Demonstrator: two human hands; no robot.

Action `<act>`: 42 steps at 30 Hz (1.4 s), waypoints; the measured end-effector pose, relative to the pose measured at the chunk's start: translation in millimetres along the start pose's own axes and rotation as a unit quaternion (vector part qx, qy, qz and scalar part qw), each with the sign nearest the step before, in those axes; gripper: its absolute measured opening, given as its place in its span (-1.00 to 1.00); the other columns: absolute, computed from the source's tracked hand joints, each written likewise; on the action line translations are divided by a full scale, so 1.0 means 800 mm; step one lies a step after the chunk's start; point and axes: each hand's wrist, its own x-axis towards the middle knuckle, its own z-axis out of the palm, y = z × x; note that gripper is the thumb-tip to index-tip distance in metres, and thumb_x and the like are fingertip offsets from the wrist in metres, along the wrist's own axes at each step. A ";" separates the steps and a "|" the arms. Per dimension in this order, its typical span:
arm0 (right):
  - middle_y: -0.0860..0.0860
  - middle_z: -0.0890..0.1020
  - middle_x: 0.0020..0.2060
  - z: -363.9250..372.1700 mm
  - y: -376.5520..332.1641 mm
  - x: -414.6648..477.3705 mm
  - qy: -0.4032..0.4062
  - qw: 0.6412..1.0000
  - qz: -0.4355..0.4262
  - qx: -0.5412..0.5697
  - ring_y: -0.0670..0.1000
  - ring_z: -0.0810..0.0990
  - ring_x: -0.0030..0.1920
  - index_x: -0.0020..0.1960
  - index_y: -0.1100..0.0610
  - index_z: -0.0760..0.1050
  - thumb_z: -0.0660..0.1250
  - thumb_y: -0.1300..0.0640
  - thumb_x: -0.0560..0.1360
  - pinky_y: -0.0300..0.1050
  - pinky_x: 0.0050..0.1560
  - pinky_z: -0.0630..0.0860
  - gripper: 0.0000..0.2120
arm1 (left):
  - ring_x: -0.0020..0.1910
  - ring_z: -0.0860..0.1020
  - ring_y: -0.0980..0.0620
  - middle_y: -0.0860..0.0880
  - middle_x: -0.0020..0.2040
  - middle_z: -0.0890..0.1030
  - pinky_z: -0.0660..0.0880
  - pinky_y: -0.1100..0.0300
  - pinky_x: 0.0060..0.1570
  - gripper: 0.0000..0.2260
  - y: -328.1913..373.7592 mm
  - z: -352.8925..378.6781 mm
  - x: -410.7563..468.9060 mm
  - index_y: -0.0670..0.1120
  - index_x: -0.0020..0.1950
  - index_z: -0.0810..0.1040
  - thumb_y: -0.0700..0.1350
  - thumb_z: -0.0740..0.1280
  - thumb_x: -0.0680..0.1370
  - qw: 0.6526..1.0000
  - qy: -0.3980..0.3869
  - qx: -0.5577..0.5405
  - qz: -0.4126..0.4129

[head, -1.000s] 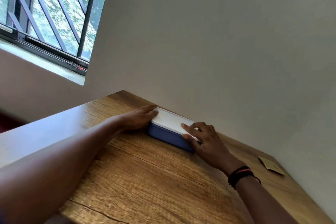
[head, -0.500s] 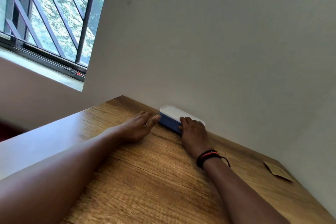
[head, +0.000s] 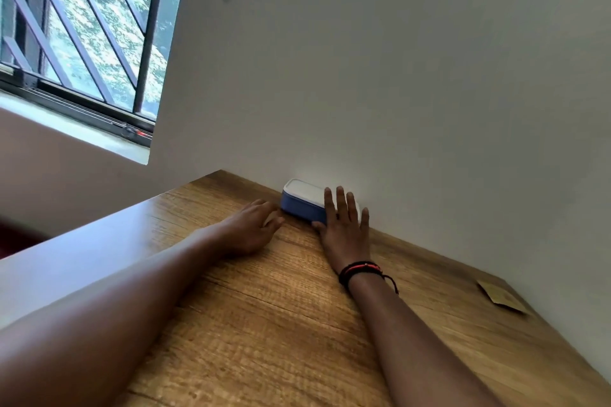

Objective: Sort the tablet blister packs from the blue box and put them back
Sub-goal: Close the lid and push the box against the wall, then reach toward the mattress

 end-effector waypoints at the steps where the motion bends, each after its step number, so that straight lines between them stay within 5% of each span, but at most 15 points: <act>1: 0.03 -0.21 0.57 -0.006 -0.004 -0.012 -0.007 1.000 0.005 0.016 0.06 -0.24 0.56 0.56 -0.02 -0.29 -0.02 -0.14 0.65 0.15 0.49 -0.26 -0.37 | 0.39 0.37 -0.03 -0.06 0.42 0.39 0.33 0.07 0.35 -0.60 0.002 -0.002 -0.005 -0.05 0.42 0.35 0.08 0.13 0.63 1.000 0.007 0.012 0.004; 7: 0.11 0.04 0.57 -0.058 -0.049 -0.105 -0.076 0.989 0.012 0.125 0.11 0.04 0.55 0.58 0.06 -0.05 0.03 -0.07 0.65 0.07 0.51 0.06 -0.44 | 0.47 0.29 -0.06 -0.10 0.49 0.32 0.26 0.03 0.44 -0.59 0.029 -0.013 -0.070 -0.07 0.49 0.28 -0.10 0.13 0.63 0.995 -0.041 0.092 -0.006; 10: 0.13 0.18 0.54 -0.094 -0.096 -0.169 -0.178 0.967 0.028 0.182 0.14 0.19 0.51 0.56 0.09 0.05 0.02 -0.16 0.62 0.10 0.48 0.17 -0.41 | 0.49 0.28 -0.06 -0.11 0.50 0.33 0.20 0.07 0.47 -0.58 0.042 -0.031 -0.157 -0.12 0.48 0.31 -0.15 0.10 0.61 0.993 -0.045 0.105 -0.029; 14: 0.10 0.13 0.56 -0.131 -0.150 -0.250 -0.203 0.961 -0.026 0.185 0.10 0.06 0.55 0.54 -0.07 0.11 -0.05 -0.27 0.59 0.11 0.52 0.02 -0.42 | 0.34 0.46 -0.06 -0.05 0.31 0.55 0.37 0.08 0.32 -0.72 0.037 -0.047 -0.280 -0.07 0.19 0.54 -0.05 0.15 0.57 0.984 0.078 0.160 -0.002; 17: 0.05 0.04 0.57 -0.155 -0.205 -0.308 -0.164 0.960 -0.084 0.211 0.01 -0.05 0.57 0.55 -0.15 0.05 -0.04 -0.30 0.56 0.02 0.52 -0.13 -0.41 | 0.51 0.25 0.10 0.06 0.49 0.37 0.11 0.08 0.51 -0.58 0.004 -0.053 -0.378 0.01 0.43 0.41 0.08 0.06 0.62 0.966 0.183 0.181 -0.003; 22: -0.15 -0.17 0.55 -0.141 -0.330 -0.373 -0.106 0.925 -0.271 0.244 -0.16 -0.25 0.53 0.55 -0.17 -0.13 0.03 -0.23 0.56 -0.15 0.50 -0.28 -0.37 | 0.57 0.05 0.11 0.04 0.58 0.16 -0.06 0.12 0.54 -0.43 -0.119 -0.069 -0.502 0.01 0.58 0.11 0.16 0.10 0.60 0.948 0.209 0.157 -0.181; 26: -0.15 -0.20 0.56 -0.054 -0.463 -0.385 -0.232 0.855 -0.349 0.305 -0.13 -0.25 0.54 0.54 -0.17 -0.25 0.07 -0.20 0.59 -0.10 0.52 -0.19 -0.33 | 0.58 0.02 0.03 -0.03 0.59 0.13 -0.04 0.06 0.52 -0.33 -0.276 -0.072 -0.567 -0.06 0.58 0.09 0.15 0.24 0.56 0.887 0.175 0.128 -0.407; 30: -0.04 -0.12 0.58 0.029 -0.572 -0.371 -0.319 0.807 -0.360 0.342 -0.02 -0.14 0.57 0.56 -0.07 -0.22 0.13 -0.14 0.60 -0.03 0.54 -0.07 -0.30 | 0.58 -0.09 -0.13 -0.16 0.60 0.01 -0.10 -0.09 0.53 -0.19 -0.421 -0.092 -0.593 -0.15 0.58 0.02 0.18 0.32 0.49 0.805 0.174 0.168 -0.541; 35: 0.03 -0.05 0.58 0.108 -0.653 -0.348 -0.388 0.763 -0.366 0.365 0.02 -0.08 0.57 0.57 0.00 -0.18 0.20 -0.09 0.58 -0.01 0.54 -0.02 -0.26 | 0.55 -0.10 -0.32 -0.25 0.58 -0.08 -0.03 -0.29 0.44 0.05 -0.553 -0.143 -0.594 -0.20 0.57 -0.10 0.20 0.48 0.37 0.734 0.170 0.132 -0.644; 39: 0.07 0.01 0.58 0.117 -0.670 -0.332 -0.411 0.744 -0.368 0.376 0.03 -0.02 0.57 0.58 0.04 -0.17 0.26 -0.04 0.55 -0.05 0.53 0.01 -0.21 | 0.34 0.32 -0.40 -0.28 0.34 0.33 0.34 -0.14 0.31 -0.30 -0.578 -0.161 -0.591 -0.21 0.36 0.31 0.08 0.50 0.37 0.737 0.124 0.111 -0.655; 42: 0.12 0.06 0.56 0.091 -0.664 -0.317 -0.428 0.739 -0.338 0.396 0.04 0.03 0.56 0.57 0.13 -0.12 0.34 0.03 0.52 -0.13 0.52 -0.02 -0.17 | 0.27 0.37 -0.37 -0.27 0.27 0.38 0.33 -0.08 0.28 -0.39 -0.541 -0.167 -0.574 -0.23 0.27 0.35 0.03 0.48 0.36 0.744 0.136 0.122 -0.643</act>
